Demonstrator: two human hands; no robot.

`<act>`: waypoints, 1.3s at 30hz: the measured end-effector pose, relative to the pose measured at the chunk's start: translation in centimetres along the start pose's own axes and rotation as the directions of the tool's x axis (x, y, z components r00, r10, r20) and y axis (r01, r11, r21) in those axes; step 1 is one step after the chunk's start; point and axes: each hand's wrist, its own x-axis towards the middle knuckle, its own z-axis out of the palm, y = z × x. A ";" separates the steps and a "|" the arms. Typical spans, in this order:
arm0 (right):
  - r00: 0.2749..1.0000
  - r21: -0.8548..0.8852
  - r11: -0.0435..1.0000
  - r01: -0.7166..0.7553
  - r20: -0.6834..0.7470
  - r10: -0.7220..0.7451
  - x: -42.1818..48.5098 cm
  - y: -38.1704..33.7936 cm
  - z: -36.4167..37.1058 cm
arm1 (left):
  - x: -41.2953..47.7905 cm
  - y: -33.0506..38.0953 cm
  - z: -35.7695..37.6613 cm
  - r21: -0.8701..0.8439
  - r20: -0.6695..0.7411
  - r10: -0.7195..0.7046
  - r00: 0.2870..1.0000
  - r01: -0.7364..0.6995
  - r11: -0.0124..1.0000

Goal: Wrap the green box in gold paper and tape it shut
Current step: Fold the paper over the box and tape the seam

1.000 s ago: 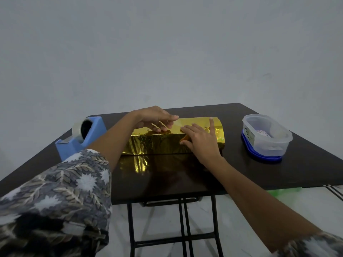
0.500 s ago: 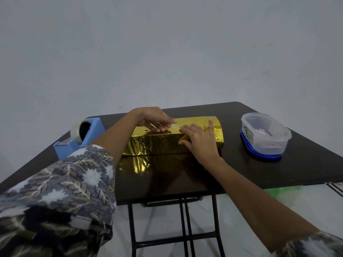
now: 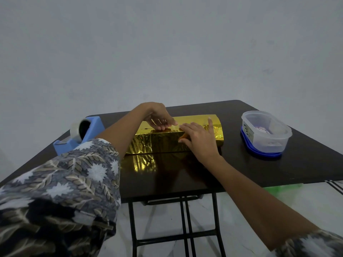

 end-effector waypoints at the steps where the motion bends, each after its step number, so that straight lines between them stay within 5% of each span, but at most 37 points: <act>1: 1.000 0.002 1.000 0.001 -0.008 -0.001 0.0 0.0 0.0 | 0.0 0.1 0.0 0.006 0.000 -0.002 1.000 0.002 1.000; 27: 0.999 -0.071 0.997 0.018 -0.025 -0.020 0.1 0.0 0.4 | 1.2 1.1 0.2 0.190 -0.001 -0.090 0.996 0.089 0.978; 39: 0.998 -0.026 1.000 -0.010 -0.063 0.009 0.1 -0.2 0.5 | 1.5 1.7 -0.2 0.325 0.081 -0.288 0.954 0.248 0.912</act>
